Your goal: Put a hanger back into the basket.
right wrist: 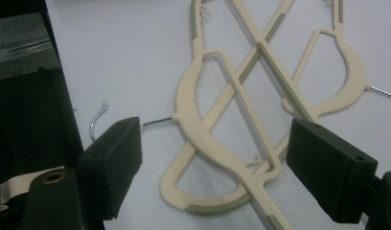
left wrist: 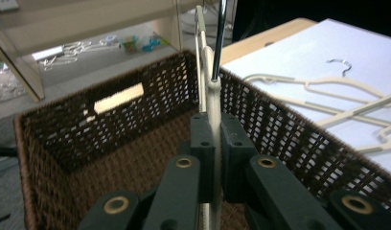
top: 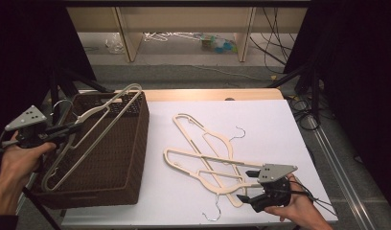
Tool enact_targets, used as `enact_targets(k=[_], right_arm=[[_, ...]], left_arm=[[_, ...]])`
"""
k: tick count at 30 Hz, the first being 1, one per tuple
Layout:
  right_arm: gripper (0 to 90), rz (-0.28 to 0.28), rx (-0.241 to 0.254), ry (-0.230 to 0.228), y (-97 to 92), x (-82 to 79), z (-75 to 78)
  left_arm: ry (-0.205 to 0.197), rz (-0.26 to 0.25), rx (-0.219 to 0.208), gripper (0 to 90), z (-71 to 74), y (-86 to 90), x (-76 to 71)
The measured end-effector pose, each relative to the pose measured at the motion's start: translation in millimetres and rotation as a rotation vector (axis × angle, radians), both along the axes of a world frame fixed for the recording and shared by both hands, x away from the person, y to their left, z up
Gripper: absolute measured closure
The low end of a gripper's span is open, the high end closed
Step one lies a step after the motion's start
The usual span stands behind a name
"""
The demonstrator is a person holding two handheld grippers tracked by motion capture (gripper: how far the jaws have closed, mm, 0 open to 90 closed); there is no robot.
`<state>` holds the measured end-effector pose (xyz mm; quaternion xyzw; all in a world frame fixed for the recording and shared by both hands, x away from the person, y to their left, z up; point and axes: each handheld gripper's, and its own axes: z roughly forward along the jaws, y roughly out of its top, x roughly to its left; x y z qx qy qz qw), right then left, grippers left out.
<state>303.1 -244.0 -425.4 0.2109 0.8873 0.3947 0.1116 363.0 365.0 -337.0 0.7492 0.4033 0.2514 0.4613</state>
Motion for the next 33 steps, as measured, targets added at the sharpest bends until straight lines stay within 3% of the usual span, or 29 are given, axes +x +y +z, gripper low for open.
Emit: enact_targets(k=[6,7,18,22,24,25,28,30,33], right_arm=[[20.9,0.001,0.0,0.0,-0.2,0.1,-1.1],[20.9,0.0,-0.002,0.0,-0.4,0.0,-1.1],[21.0,-0.002,-0.009,0.01,-0.4,-0.1,-1.4],[21.0,0.007,-0.009,0.011,0.2,0.3,-2.0],[21.0,0.007,-0.009,0.011,0.2,0.4,-2.0],[21.0,0.003,-0.008,0.014,0.1,0.2,-1.9],[21.0,0.006,-0.011,0.013,-0.6,0.5,-2.6],[21.0,0.005,-0.009,0.013,-0.8,1.2,-2.9],[21.1,0.004,-0.012,0.008,-0.7,0.9,-3.5]], left_arm=[[0.045,0.034,-0.002,85.6,-10.5,1.8,4.7],[0.073,0.045,-0.002,85.6,-15.2,2.4,7.6],[0.174,0.048,-0.016,85.5,-45.1,-0.8,21.7],[0.222,0.05,0.004,85.4,-55.7,-0.7,29.3],[0.226,0.057,0.01,85.3,-57.5,-0.4,30.6],[0.229,0.08,0.037,85.2,-60.1,1.2,32.5],[0.231,0.103,0.019,84.1,-60.9,3.5,33.5],[0.227,0.145,0.011,83.2,-61.6,7.6,33.5],[0.221,0.176,0.02,80.8,-61.1,10.8,33.1]])
